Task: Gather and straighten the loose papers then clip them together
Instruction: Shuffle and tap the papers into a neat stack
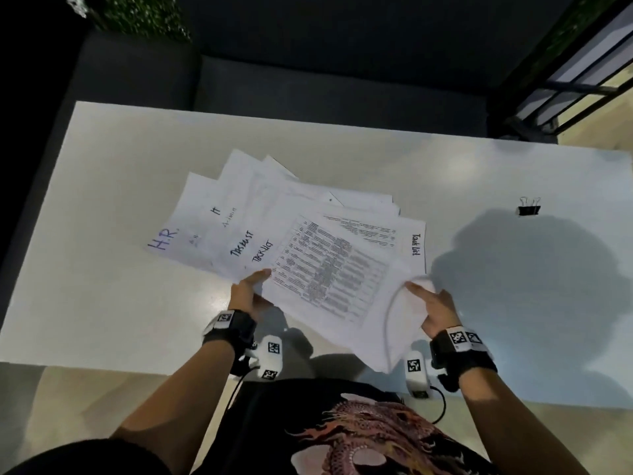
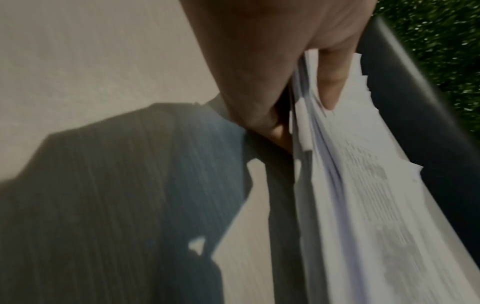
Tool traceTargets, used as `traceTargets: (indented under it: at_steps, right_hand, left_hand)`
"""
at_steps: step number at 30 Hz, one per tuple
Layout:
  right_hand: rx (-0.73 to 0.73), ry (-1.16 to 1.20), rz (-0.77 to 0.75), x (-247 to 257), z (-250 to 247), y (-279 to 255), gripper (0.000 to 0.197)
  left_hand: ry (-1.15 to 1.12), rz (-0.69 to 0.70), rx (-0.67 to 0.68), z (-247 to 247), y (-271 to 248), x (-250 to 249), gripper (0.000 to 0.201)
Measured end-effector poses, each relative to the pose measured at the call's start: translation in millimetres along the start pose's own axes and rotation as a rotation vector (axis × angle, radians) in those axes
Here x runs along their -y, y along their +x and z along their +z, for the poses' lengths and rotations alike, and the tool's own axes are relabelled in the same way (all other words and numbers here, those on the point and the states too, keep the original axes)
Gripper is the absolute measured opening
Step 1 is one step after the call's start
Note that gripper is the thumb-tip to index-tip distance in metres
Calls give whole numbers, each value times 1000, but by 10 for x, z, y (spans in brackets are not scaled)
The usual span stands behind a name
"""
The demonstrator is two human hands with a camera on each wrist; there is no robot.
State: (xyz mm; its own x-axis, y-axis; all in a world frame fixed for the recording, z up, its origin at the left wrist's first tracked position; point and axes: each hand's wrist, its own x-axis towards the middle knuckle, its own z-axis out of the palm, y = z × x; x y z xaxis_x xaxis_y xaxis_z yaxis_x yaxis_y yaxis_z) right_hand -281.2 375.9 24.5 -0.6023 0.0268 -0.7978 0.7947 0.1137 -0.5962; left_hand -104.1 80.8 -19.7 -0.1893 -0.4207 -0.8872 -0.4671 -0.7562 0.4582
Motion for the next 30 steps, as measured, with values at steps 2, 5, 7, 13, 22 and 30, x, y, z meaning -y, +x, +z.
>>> traceTargets:
  at_steps: [2, 5, 7, 13, 22, 30]
  right_hand:
    - [-21, -153, -79, 4, -42, 74, 39]
    - [-46, -408, -269, 98, 61, 214, 46]
    - [9, -506, -367, 189, 214, 265, 41]
    - [70, -575, -399, 282, 410, 420, 46]
    - [97, -637, -310, 174, 734, 380, 54]
    - [-21, -628, -292, 120, 397, 299, 60]
  left_hand:
    - [-31, 83, -29, -43, -70, -51, 34]
    - [-64, 123, -105, -63, -41, -130, 45]
    - [-52, 103, -108, -24, -13, -167, 48]
    - [-182, 53, 52, -51, -86, -240, 22]
    - [-227, 140, 126, 131, -186, -104, 23]
    - [-235, 163, -62, 270, 17, -107, 38]
